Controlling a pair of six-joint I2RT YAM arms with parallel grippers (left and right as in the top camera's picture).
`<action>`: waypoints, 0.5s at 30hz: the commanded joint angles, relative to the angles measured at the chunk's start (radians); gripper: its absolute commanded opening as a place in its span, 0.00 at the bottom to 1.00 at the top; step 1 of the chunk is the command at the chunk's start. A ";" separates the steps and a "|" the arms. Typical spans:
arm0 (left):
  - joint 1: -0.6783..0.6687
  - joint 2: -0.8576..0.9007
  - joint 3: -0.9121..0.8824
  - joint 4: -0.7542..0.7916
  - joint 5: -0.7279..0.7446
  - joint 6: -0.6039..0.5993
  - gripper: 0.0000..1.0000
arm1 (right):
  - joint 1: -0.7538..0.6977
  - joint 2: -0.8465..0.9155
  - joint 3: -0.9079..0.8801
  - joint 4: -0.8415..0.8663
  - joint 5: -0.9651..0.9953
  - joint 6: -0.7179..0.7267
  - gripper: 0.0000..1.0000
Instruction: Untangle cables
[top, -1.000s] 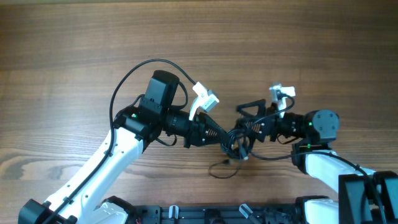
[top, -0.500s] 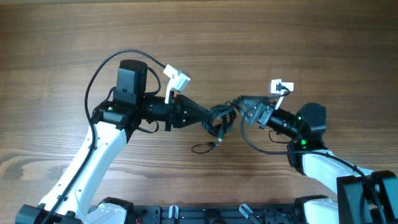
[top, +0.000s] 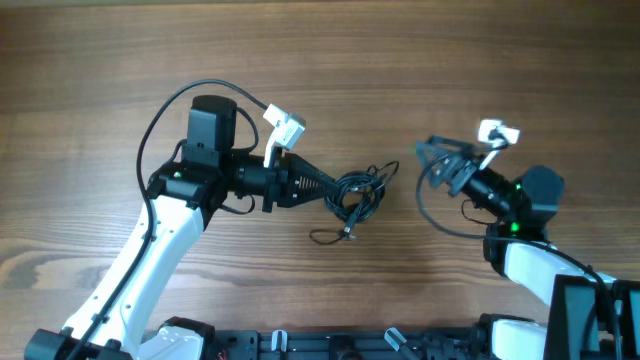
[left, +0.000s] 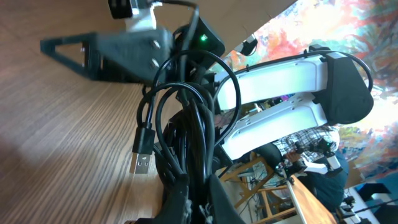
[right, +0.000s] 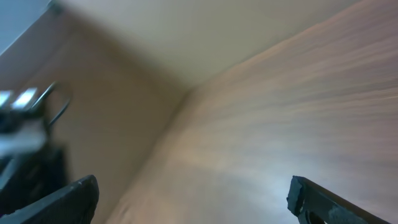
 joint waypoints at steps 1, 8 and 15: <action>0.001 -0.007 0.003 0.010 0.035 0.012 0.04 | 0.097 0.000 0.005 0.023 -0.162 -0.019 1.00; 0.001 -0.007 0.003 0.010 0.035 0.012 0.04 | 0.195 0.000 0.005 0.114 -0.180 0.029 1.00; 0.001 -0.007 0.003 0.011 0.034 0.013 0.04 | 0.237 0.000 0.005 0.134 -0.298 0.067 1.00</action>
